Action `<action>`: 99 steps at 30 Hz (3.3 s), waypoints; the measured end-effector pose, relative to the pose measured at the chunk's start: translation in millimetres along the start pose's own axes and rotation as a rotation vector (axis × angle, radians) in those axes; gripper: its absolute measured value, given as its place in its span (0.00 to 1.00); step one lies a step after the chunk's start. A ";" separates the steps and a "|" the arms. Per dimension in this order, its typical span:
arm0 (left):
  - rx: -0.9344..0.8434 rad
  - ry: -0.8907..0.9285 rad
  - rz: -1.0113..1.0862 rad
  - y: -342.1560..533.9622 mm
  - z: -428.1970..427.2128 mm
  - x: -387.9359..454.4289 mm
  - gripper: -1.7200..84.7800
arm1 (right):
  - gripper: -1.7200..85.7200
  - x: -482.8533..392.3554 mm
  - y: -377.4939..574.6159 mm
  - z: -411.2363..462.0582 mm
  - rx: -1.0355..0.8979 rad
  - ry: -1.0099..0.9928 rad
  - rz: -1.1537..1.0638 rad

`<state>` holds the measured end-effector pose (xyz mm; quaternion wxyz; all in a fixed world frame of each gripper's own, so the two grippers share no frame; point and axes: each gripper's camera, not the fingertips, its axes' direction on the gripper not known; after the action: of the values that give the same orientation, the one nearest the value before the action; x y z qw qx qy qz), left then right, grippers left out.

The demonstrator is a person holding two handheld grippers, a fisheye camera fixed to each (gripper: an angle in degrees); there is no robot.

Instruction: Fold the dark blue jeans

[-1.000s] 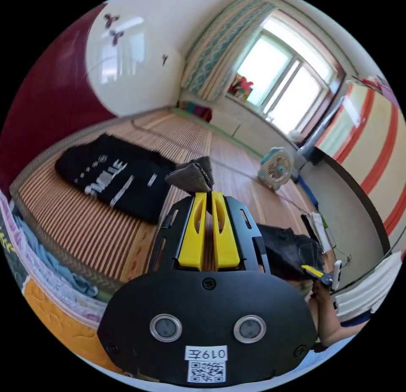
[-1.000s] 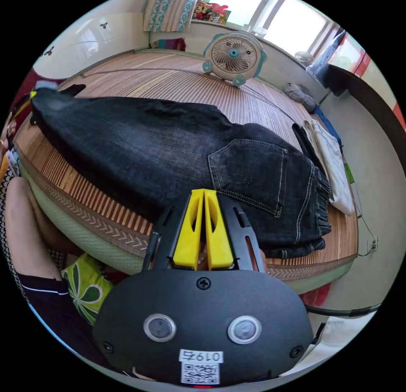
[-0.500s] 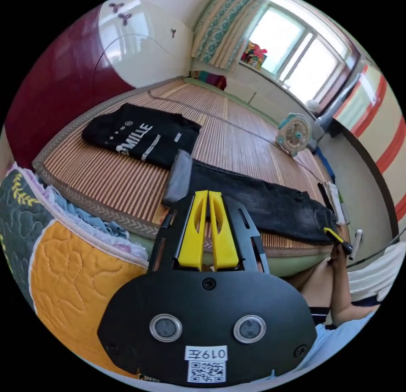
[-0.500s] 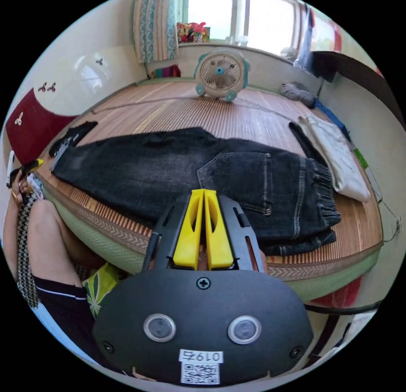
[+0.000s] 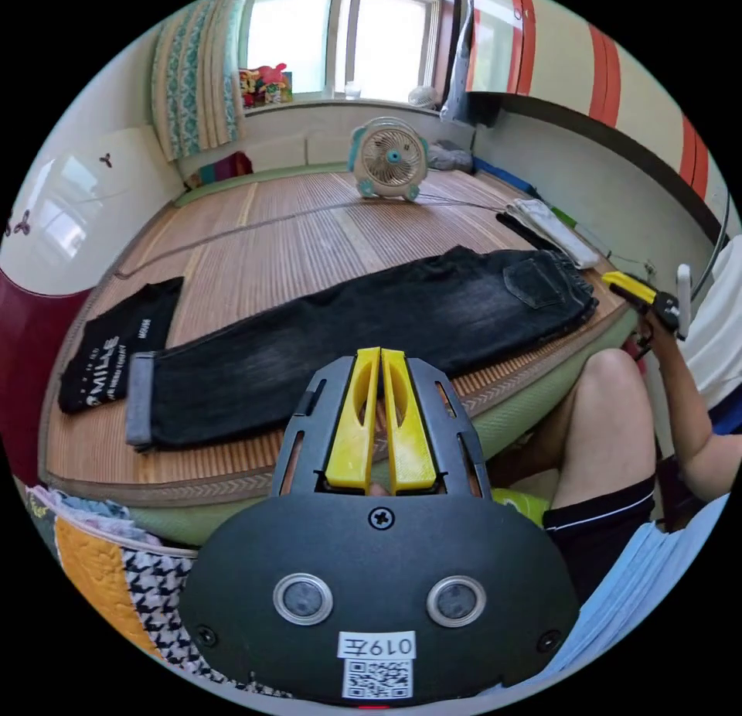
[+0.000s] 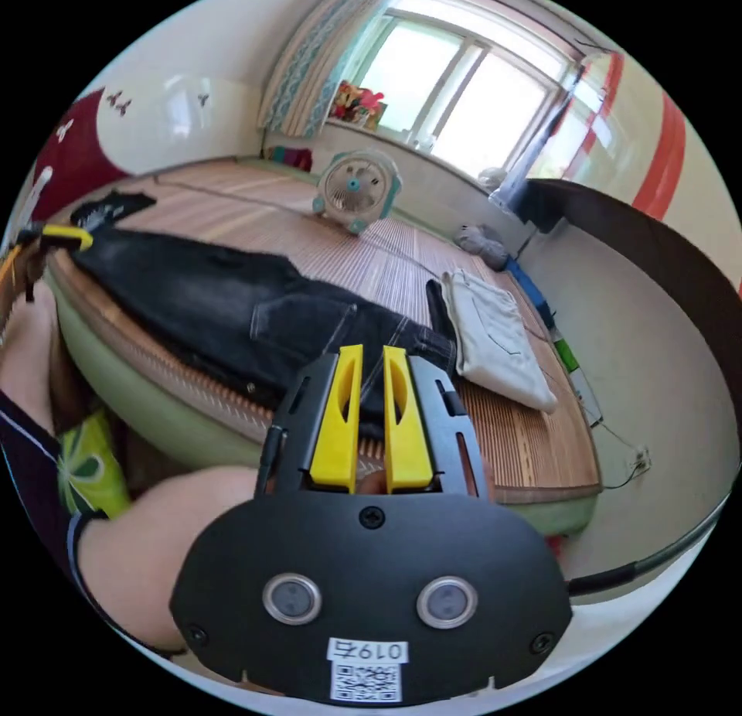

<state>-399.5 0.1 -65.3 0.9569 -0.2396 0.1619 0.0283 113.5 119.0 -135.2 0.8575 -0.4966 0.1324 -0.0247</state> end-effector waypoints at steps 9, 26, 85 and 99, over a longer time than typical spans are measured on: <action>0.035 0.077 -0.192 22.0 4.1 -14.3 0.03 | 0.13 -51.9 3.7 24.6 -0.074 0.076 -0.299; 0.044 -0.192 -0.203 15.5 1.6 9.8 0.05 | 0.01 19.2 -76.6 -5.7 -0.025 -0.273 -0.071; -0.266 -0.805 -0.122 -341.6 199.1 33.6 0.03 | 0.11 230.4 -446.1 148.7 -0.265 -0.243 0.316; 0.040 -0.413 -0.067 -142.4 144.6 122.6 0.03 | 0.01 303.7 -263.9 113.8 -0.293 -0.128 0.402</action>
<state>-222.0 -61.0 79.5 0.9747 -0.2147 -0.0452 0.0418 458.3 28.9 83.4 0.7707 -0.5798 0.1758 0.1971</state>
